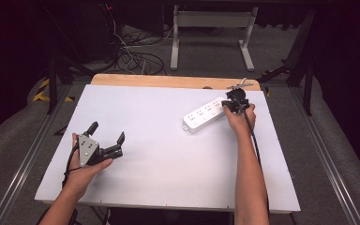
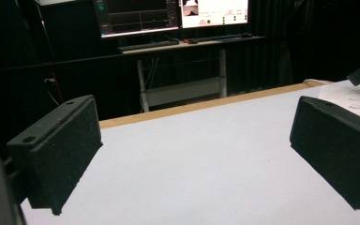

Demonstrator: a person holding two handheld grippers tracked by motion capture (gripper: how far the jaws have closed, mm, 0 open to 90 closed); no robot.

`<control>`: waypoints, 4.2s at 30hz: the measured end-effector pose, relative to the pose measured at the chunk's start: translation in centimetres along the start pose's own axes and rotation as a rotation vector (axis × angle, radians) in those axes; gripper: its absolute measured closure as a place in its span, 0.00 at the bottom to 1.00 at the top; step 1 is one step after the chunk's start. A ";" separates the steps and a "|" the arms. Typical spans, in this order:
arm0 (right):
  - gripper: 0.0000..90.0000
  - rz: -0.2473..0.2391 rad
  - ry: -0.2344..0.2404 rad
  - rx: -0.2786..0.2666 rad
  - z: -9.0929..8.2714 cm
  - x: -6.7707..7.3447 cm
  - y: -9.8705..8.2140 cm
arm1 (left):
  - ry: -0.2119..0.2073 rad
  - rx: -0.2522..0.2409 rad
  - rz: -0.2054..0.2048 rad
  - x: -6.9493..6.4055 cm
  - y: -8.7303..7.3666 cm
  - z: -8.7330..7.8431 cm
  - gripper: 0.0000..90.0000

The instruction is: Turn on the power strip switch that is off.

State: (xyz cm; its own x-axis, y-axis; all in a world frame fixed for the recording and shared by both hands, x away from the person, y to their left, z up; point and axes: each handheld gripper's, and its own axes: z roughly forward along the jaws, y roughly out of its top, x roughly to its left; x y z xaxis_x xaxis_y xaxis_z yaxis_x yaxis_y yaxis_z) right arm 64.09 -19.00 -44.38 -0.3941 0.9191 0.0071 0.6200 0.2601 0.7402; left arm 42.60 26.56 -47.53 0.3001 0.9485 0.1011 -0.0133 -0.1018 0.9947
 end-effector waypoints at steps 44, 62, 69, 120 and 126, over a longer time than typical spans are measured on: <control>1.00 0.002 -0.058 -0.040 0.7 0.9 -1.4 | 0.006 -0.002 -0.023 0.3 0.1 -0.2 0.05; 1.00 0.000 -0.085 -0.038 0.8 1.3 -1.5 | -0.002 0.000 -0.019 0.2 0.1 0.0 0.05; 1.00 -0.009 -0.104 -0.017 0.8 1.6 -1.3 | -0.007 -0.001 -0.021 0.0 0.1 0.1 0.05; 1.00 0.022 -0.142 -0.017 1.1 2.2 -1.2 | -0.016 -0.029 -0.008 0.0 0.2 0.1 0.07; 1.00 0.034 -0.135 -0.020 1.1 2.1 -1.3 | -0.019 -0.026 -0.009 -0.1 0.2 0.1 0.07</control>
State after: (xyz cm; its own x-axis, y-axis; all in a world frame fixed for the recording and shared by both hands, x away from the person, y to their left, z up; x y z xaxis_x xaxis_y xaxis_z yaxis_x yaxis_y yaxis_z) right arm 63.20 -17.09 -46.01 -0.2773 0.9591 -0.0575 0.6171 0.2237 0.7544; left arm 42.71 26.43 -47.36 0.3179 0.9436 0.0925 -0.0354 -0.0857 0.9957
